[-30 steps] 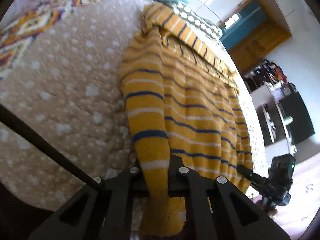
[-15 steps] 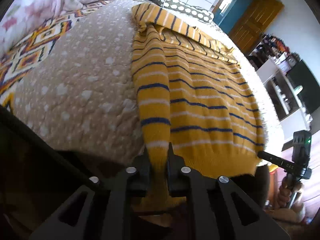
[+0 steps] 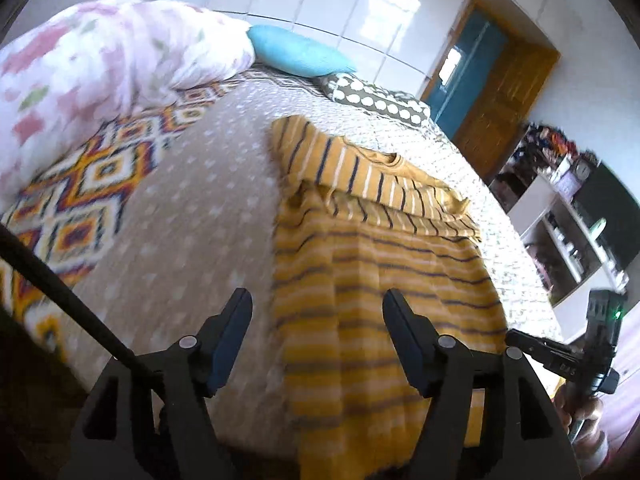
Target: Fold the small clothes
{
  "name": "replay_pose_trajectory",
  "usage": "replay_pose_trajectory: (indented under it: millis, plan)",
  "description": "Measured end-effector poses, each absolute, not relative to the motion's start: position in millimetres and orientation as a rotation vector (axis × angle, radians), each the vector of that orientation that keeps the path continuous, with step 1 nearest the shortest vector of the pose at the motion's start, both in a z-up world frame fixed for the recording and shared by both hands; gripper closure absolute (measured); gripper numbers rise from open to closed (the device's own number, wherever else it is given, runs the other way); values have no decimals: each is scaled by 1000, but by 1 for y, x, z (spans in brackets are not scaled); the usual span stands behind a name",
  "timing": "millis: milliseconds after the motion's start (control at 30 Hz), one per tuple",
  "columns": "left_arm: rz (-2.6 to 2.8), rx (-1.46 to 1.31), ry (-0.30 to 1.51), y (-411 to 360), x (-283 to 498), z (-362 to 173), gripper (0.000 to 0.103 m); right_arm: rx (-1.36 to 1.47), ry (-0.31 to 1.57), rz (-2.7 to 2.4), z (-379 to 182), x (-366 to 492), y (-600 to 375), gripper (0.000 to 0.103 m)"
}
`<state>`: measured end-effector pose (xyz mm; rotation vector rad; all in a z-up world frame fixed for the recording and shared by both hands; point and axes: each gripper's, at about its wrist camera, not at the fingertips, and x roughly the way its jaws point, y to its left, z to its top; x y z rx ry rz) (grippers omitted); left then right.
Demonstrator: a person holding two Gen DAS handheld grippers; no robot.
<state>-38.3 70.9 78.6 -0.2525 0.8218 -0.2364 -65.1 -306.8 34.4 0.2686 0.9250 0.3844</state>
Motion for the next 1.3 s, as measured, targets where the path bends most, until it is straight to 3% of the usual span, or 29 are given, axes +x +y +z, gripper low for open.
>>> replay_pose_trajectory:
  millis: [467,900,1100,1300]
  plan:
    - [-318,-203,854,3,70,66,37,148,944,319,13,142,-229,86]
    - [48,172,900,-26,162,9,37,320,877,303,-21,178,-265,88]
    - [85,-118,1008,37,183,-4,34,395,875,335,-25,179,-272,91]
    - [51,-314,990,69,176,0,34,426,871,353,-26,177,-275,92]
